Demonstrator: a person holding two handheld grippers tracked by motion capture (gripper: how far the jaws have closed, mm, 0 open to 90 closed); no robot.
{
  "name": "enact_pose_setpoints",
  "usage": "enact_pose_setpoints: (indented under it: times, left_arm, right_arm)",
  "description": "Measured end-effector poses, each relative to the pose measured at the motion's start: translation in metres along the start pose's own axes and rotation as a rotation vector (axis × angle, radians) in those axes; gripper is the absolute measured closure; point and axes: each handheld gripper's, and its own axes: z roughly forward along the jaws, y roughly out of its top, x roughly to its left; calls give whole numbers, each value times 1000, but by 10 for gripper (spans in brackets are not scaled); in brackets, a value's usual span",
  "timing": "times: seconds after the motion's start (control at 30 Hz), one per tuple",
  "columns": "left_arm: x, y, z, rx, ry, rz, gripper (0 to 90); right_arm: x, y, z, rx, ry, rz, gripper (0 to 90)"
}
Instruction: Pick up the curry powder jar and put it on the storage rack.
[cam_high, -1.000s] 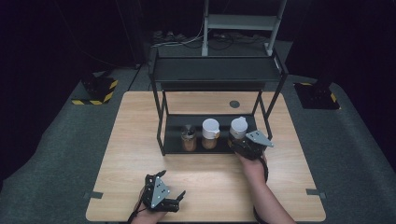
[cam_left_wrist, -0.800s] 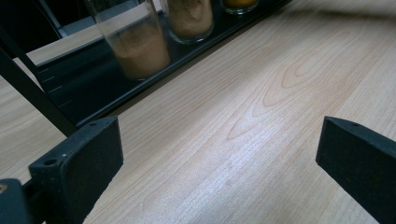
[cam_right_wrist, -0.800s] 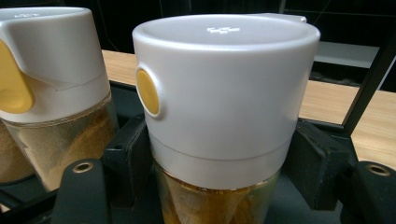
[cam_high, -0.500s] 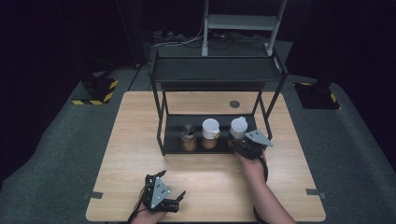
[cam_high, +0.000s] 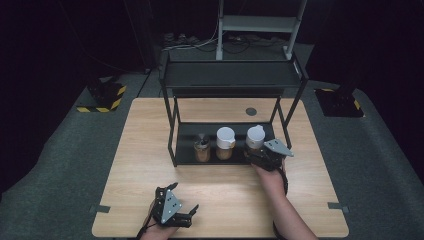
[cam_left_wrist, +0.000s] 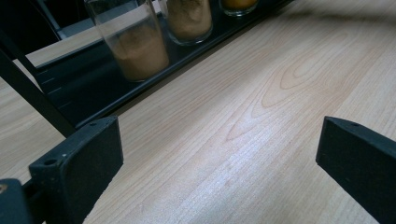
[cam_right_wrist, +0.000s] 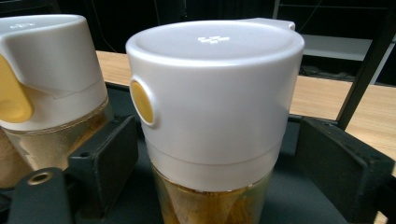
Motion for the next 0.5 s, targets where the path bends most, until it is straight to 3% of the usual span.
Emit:
enact_pose_setpoints:
  times: [0.5]
  left_arm:
    - [0, 1, 0, 4, 0, 2, 8]
  right_arm:
    - [3, 4, -15, 2, 9, -1, 77]
